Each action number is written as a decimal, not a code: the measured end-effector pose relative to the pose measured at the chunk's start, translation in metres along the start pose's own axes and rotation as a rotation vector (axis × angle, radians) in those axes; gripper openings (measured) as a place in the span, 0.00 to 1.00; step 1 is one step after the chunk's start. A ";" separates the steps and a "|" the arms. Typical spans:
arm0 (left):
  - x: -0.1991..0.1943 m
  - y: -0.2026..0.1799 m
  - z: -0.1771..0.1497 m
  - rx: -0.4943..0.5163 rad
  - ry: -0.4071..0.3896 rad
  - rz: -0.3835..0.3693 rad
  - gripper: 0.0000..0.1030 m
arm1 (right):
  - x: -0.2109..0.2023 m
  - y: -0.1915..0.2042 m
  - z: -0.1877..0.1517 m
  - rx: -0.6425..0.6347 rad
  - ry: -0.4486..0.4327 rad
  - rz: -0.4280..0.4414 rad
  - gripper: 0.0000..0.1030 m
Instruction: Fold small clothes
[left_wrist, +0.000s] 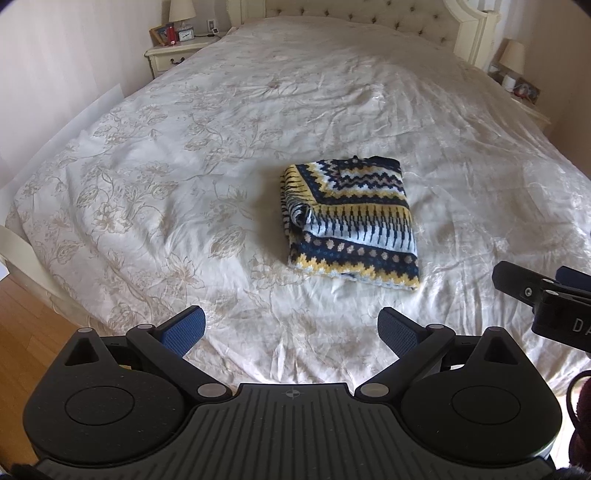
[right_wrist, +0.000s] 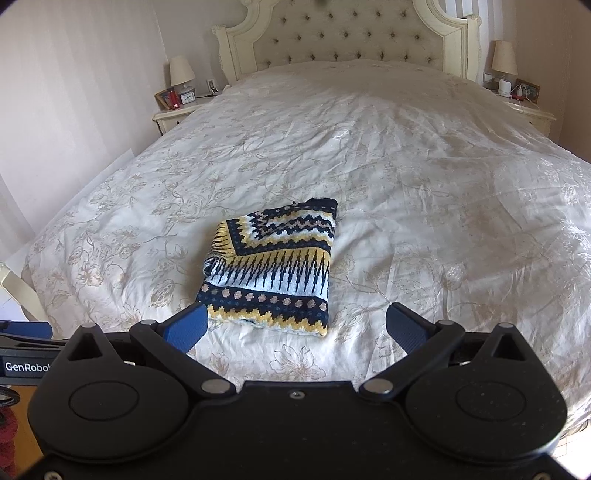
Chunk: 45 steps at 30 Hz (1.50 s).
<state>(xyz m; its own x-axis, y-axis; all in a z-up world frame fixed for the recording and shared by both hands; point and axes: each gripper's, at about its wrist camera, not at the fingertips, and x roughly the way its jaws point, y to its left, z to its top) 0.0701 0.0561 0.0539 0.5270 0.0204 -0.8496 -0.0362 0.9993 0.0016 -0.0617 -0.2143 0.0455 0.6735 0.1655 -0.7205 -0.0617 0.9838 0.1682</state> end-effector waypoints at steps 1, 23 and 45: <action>0.000 0.000 0.000 0.000 0.000 0.000 0.98 | 0.000 0.000 0.000 0.001 -0.001 0.001 0.99; 0.003 -0.007 0.001 0.021 0.002 -0.006 0.98 | 0.002 0.000 0.001 -0.004 -0.002 -0.005 0.99; 0.006 -0.007 0.004 0.021 0.010 -0.005 0.98 | 0.008 -0.002 -0.002 0.005 0.017 -0.002 0.99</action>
<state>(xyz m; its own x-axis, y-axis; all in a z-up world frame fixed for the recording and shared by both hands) 0.0771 0.0496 0.0506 0.5188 0.0150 -0.8548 -0.0160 0.9998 0.0079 -0.0580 -0.2148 0.0381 0.6612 0.1646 -0.7319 -0.0567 0.9838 0.1700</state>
